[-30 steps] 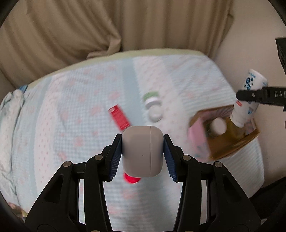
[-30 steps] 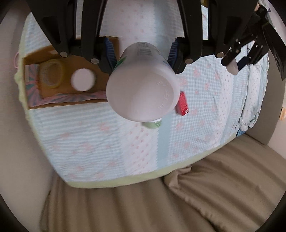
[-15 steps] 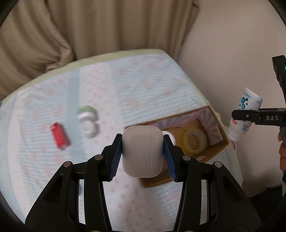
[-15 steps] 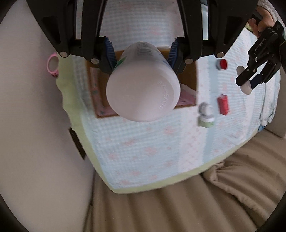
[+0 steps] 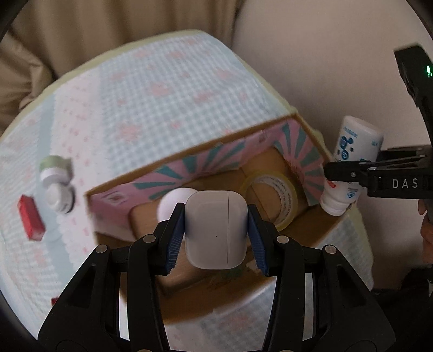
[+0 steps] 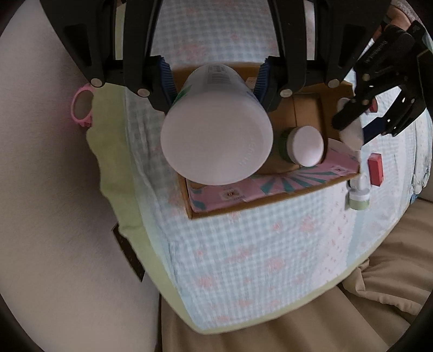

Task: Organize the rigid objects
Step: 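Carry the earbud case and pill bottle over the pink cardboard box, then release the earbud case and pill bottle into the box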

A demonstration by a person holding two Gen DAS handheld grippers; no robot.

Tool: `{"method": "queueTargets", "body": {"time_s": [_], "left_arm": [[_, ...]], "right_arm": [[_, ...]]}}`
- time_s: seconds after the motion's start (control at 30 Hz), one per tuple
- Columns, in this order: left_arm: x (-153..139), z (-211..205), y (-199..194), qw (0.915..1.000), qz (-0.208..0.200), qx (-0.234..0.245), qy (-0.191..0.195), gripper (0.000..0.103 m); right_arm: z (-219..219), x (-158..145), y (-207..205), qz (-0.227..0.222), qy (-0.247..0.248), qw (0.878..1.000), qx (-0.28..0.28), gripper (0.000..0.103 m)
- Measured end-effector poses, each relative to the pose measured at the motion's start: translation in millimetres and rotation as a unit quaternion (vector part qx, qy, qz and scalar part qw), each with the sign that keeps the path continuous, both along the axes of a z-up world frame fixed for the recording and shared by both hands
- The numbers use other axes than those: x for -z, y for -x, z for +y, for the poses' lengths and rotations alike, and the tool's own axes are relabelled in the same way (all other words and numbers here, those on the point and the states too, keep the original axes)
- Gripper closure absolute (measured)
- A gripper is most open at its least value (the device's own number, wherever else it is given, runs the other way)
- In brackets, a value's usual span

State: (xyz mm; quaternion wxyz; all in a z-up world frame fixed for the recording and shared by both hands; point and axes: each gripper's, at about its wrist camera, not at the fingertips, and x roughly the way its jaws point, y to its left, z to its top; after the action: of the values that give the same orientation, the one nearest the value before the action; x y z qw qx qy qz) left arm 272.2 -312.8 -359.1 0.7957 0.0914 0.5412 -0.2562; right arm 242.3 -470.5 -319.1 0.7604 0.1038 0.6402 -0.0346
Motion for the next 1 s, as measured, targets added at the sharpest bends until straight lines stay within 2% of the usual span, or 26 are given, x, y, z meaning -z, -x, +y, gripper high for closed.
{"method": "queueTargets", "body": {"time_s": [0.17,0.33,0.57,0.6,0.63,0.67,0.7,0.73,0.77,0.87,1.0], "left_arm": [[28.4,-24.3,3.9,0.9988,0.012,0.038,-0.030,0.062],[47.4,-35.2,12.0,0.9963,0.025,0.064,-0.052,0.062],[42.7,-37.8,17.4,0.9945,0.004,0.087,-0.057,0.060],[41.7,-37.9,17.8,0.9942,0.006,0.091,-0.058,0.044],[41.1,-38.3,17.6,0.9938,0.009,0.093,-0.059,0.004],[38.9,-37.1,18.7,0.9937,0.007,0.093,-0.061,0.003],[36.2,-33.7,20.9,0.9937,0.002,0.094,-0.061,0.000],[34.1,-29.8,22.2,0.9937,0.001,0.094,-0.060,0.000],[32.7,-26.2,23.2,0.9939,0.002,0.093,-0.060,0.000],[29.1,-10.2,26.4,0.9951,0.006,0.079,-0.060,0.000],[27.6,4.7,26.9,0.9961,0.014,0.064,-0.059,0.000]], "right_arm": [[-5.0,29.8,-5.1,0.021,-0.002,1.000,-0.013,0.057],[-6.2,43.9,-2.5,0.033,-0.010,0.999,-0.018,0.057],[0.7,49.3,-8.1,0.051,0.005,0.998,-0.037,0.054],[2.0,49.4,-9.1,0.053,0.008,0.998,-0.039,0.051],[2.7,48.8,-10.4,0.052,0.006,0.998,-0.040,0.042],[4.5,48.8,-12.0,0.057,-0.009,0.997,-0.043,0.028],[5.8,47.6,-11.9,0.056,-0.018,0.997,-0.045,0.022],[7.6,44.8,-10.9,0.055,-0.029,0.997,-0.048,0.004],[7.9,42.0,-9.6,0.054,-0.025,0.997,-0.050,0.000],[5.7,29.1,-1.2,0.026,-0.010,0.999,-0.038,0.000],[-3.4,24.7,11.8,0.013,-0.019,1.000,0.000,0.000]]}}
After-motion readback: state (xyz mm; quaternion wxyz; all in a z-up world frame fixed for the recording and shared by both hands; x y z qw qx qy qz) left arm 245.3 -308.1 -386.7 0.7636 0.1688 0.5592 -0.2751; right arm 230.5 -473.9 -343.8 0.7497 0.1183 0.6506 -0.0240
